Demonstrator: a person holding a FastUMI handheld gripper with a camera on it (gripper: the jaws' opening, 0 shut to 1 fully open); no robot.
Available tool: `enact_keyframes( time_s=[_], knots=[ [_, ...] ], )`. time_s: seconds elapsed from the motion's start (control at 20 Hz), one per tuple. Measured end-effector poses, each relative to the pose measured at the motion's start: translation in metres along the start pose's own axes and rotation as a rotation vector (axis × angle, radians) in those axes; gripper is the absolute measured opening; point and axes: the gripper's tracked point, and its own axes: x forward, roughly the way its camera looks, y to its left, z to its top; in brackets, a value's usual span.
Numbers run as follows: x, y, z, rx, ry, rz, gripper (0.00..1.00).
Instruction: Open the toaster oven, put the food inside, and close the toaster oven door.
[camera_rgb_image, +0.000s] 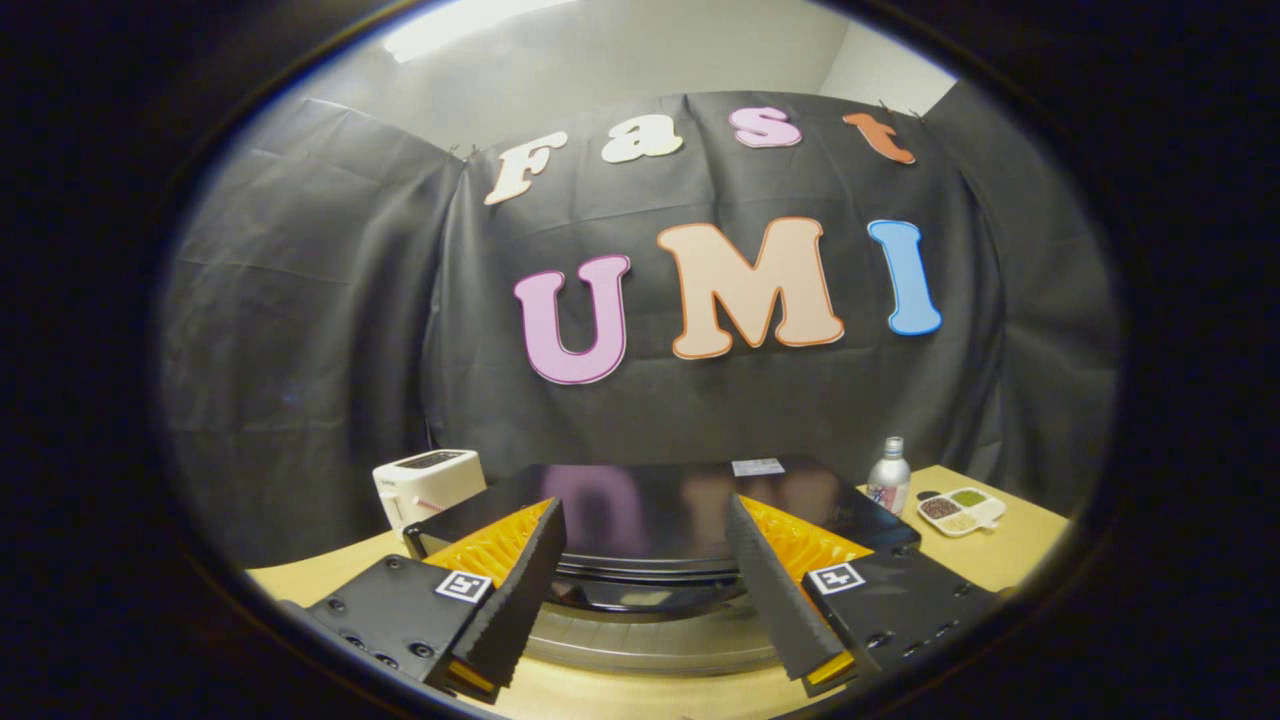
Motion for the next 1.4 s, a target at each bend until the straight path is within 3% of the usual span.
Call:
enact_keyframes(
  time_s=[0.4,0.75,1.4],
  knots=[
    [0.009,0.002,-0.024,-0.018,0.05,-0.002,0.98],
    [0.009,0.002,-0.024,0.008,0.007,-0.013,0.98],
    [-0.027,0.005,-0.027,0.005,-0.027,-0.012,0.98]
  ],
)
